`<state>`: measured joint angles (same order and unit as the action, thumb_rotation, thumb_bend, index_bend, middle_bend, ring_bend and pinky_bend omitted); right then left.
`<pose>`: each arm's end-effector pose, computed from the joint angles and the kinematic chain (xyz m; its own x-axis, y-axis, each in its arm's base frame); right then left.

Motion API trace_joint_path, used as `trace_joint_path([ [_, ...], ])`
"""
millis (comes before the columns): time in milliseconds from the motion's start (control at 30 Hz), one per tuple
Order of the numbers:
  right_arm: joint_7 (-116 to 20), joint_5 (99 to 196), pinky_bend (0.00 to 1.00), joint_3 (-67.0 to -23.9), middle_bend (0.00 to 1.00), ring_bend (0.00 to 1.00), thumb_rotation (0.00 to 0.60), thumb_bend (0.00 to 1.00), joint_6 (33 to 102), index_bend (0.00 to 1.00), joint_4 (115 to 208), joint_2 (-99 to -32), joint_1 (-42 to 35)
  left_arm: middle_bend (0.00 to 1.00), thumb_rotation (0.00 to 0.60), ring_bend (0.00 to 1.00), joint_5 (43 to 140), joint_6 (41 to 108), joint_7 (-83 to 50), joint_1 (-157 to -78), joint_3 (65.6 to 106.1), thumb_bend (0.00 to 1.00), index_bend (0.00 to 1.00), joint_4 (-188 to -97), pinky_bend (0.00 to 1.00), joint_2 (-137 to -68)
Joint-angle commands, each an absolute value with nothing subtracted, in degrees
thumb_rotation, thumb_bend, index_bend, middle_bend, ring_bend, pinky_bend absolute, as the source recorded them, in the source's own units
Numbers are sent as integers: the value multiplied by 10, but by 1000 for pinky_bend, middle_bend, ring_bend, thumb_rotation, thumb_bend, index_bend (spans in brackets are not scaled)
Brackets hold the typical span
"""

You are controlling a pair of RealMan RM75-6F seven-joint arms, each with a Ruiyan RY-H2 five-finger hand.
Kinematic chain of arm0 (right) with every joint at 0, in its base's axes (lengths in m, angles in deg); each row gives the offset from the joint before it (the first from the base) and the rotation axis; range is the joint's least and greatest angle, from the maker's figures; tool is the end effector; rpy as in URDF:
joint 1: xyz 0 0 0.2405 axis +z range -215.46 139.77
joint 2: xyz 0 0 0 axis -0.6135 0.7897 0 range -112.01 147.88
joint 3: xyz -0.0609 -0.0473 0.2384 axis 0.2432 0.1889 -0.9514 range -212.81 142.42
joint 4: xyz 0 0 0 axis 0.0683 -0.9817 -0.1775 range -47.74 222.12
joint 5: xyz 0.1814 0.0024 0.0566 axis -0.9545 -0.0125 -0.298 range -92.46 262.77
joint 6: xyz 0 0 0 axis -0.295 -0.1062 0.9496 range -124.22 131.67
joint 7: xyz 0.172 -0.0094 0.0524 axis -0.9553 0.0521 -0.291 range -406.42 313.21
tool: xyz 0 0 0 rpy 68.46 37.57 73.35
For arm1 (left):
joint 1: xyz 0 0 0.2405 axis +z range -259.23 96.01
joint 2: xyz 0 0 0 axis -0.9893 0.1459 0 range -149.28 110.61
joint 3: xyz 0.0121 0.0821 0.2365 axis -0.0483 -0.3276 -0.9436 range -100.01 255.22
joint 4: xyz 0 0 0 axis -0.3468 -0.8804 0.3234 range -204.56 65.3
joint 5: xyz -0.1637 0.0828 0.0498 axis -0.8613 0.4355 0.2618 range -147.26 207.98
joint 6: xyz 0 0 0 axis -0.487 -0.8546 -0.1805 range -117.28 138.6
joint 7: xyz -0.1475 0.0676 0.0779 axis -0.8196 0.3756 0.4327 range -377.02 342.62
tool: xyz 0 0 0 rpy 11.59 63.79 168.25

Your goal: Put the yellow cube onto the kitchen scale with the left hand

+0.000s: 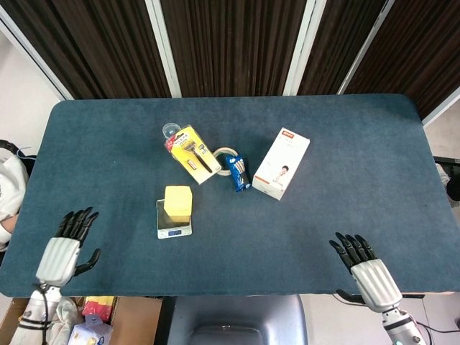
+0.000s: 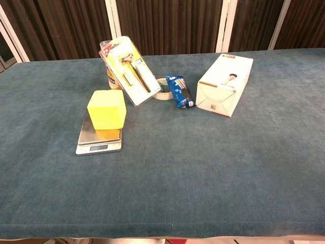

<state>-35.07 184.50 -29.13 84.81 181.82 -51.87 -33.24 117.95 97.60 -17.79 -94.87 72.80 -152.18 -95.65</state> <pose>-0.2588 -0.1731 0.0931 0.4835 -0.1823 0.8562 -0.8617 -0.2711 0.4289 -0.2800 0.2328 0.1023 0.3684 0.0528 0.9282 0.9173 -0.1828 -0.3537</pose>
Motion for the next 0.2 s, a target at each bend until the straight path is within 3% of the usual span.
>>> trace_joint_path([
  [33, -344, 1853, 0, -289, 0, 0, 600, 192, 852, 0, 1815, -526, -335, 0, 600, 0, 1191, 978, -237, -933, 719, 380, 0, -1491, 26, -933],
  [200, -347, 1857, 0, -286, 0, 0, 600, 193, 856, 0, 1814, -524, -336, 0, 600, 0, 1199, 977, -234, -930, 724, 383, 0, -1493, 26, -930],
])
